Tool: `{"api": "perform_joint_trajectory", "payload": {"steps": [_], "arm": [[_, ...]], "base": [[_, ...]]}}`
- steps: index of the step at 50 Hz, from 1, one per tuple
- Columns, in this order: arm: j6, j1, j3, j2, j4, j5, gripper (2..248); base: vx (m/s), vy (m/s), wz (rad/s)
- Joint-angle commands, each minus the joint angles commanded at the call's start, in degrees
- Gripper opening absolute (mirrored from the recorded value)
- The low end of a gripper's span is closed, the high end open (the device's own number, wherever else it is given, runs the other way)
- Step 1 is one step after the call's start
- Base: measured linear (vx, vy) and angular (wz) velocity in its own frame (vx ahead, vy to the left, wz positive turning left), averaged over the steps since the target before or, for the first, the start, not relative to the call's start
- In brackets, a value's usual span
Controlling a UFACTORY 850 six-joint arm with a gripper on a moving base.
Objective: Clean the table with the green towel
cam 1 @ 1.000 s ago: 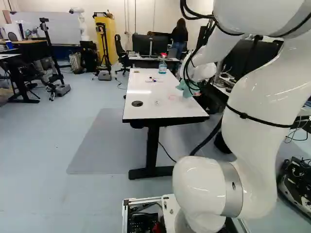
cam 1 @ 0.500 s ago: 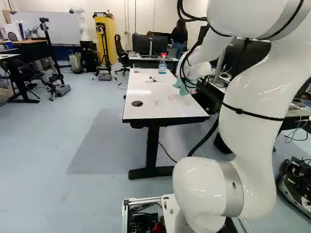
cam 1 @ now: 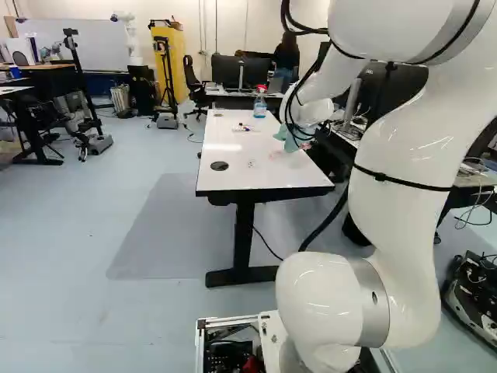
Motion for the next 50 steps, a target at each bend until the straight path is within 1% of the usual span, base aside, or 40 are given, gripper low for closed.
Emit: {"api": "perform_joint_trajectory", "payload": {"steps": [22, 43, 50], "arm": [[0.00, -0.35, -0.01, -2.39, 0.00, 0.06, 30], [0.00, -0.52, 0.52, -4.37, 0.00, 2.22, 30], [0.00, -0.63, 0.86, -4.91, 0.00, 2.32, 30]], "base": [[0.000, 0.000, 0.000], [0.000, 0.000, 0.000], [0.000, 0.000, 0.000]]}}
